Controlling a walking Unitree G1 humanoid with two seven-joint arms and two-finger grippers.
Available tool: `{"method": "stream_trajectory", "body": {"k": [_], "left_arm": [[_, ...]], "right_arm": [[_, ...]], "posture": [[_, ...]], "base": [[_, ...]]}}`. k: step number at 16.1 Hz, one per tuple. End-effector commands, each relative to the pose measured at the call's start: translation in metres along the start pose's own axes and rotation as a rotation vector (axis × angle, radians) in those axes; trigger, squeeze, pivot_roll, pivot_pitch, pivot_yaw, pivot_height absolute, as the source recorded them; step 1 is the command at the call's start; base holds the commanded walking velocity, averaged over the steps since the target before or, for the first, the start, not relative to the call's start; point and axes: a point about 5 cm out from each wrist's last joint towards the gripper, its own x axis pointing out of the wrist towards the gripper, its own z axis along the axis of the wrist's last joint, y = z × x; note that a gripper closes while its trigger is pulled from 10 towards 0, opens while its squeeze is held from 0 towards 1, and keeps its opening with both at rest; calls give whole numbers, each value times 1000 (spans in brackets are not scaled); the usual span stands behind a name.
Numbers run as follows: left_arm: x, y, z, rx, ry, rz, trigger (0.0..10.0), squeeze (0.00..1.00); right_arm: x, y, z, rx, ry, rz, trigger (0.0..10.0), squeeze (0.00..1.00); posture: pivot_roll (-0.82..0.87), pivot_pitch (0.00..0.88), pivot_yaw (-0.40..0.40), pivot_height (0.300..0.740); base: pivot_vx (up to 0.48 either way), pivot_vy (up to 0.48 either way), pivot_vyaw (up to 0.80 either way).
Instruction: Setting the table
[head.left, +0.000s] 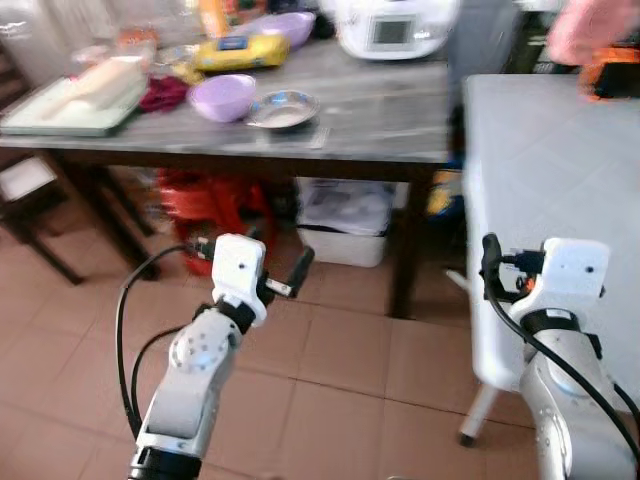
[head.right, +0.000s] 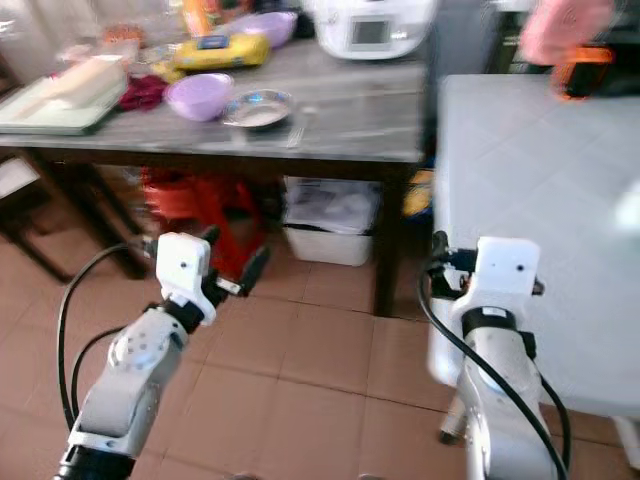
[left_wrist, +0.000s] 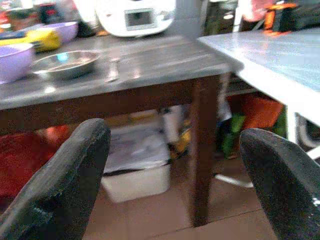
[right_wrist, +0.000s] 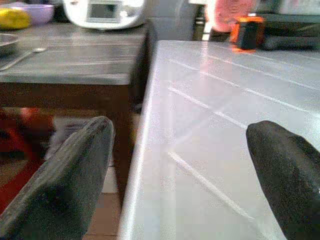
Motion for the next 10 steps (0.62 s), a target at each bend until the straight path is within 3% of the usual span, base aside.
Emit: {"method": "stream_trajectory", "body": {"k": [1,10], "left_arm": [[-3,7,-2,3,13,23,10000,0],[-2,3,-4,11,17,-8,10000,0]], "right_arm": [[-2,5,1,12,-3,16,10000,0],[2,4,-1,23,0,4,10000,0]], "posture": [[-177,112,99,740],[-169,100,103,740]], "base": [[0,-337,-506],[0,-287,0]]}}
